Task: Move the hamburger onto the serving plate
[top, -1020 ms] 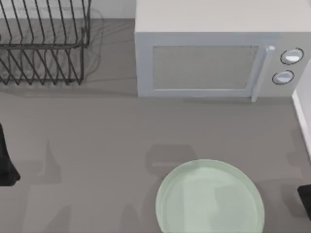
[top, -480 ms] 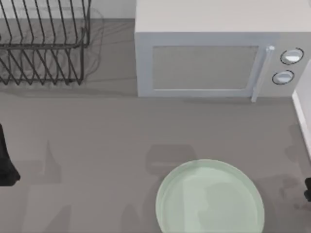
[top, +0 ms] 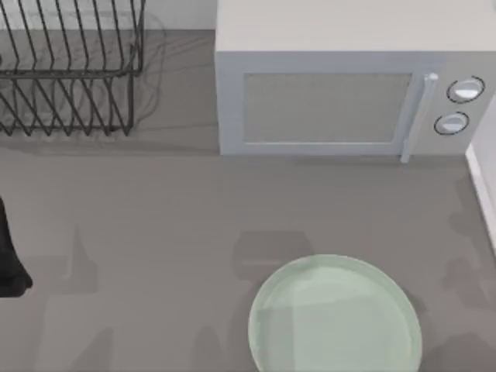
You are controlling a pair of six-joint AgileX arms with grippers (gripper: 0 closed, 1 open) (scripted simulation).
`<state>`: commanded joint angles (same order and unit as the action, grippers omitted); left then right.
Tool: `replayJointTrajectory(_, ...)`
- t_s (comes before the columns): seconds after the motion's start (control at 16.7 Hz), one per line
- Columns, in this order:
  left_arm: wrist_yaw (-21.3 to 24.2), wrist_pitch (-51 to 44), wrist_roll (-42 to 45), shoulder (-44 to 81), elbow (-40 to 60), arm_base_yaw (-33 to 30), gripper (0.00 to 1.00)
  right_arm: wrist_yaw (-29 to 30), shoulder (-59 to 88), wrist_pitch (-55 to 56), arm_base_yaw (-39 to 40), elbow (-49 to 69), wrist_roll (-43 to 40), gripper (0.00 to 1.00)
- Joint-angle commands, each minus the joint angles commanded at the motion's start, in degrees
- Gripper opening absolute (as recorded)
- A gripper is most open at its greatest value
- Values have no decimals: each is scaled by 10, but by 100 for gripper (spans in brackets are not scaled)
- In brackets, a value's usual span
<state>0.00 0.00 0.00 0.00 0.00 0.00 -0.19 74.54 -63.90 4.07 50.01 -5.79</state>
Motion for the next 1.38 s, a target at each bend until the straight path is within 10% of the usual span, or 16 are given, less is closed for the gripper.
replayJointTrajectory(0.72,0,0,0,0,0,0,100,6,27,-10,80,42,124,0)
replayJointTrajectory(1.38,0,0,0,0,0,0,100,13,184,-30,333,142,856,0)
